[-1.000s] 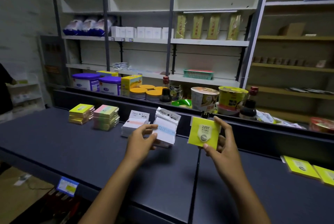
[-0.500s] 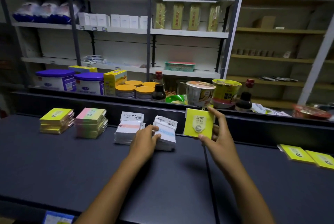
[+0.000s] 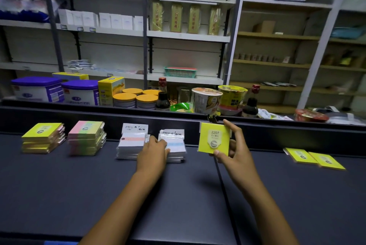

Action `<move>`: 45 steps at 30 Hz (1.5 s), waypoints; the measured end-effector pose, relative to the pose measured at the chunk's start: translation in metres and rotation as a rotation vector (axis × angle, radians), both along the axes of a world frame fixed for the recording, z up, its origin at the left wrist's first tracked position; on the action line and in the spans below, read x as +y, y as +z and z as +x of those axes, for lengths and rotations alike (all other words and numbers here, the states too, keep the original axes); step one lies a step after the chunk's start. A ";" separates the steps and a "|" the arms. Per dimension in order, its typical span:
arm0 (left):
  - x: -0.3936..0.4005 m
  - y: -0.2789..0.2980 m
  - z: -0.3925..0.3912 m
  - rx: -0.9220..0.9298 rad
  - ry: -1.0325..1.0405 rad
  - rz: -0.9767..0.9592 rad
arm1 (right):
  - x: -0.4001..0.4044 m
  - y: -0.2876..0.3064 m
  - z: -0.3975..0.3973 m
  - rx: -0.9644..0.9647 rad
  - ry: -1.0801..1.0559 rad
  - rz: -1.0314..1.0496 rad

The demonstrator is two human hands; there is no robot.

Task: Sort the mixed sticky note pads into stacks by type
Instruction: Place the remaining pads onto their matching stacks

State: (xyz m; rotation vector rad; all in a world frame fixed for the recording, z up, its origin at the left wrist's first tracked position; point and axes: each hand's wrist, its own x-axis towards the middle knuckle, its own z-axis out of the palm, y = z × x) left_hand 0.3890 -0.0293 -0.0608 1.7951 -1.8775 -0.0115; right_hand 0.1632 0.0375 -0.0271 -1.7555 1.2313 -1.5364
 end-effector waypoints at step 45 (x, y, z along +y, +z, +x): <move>0.099 0.043 0.389 -0.195 0.226 0.006 | -0.002 0.003 0.381 -0.009 0.291 0.021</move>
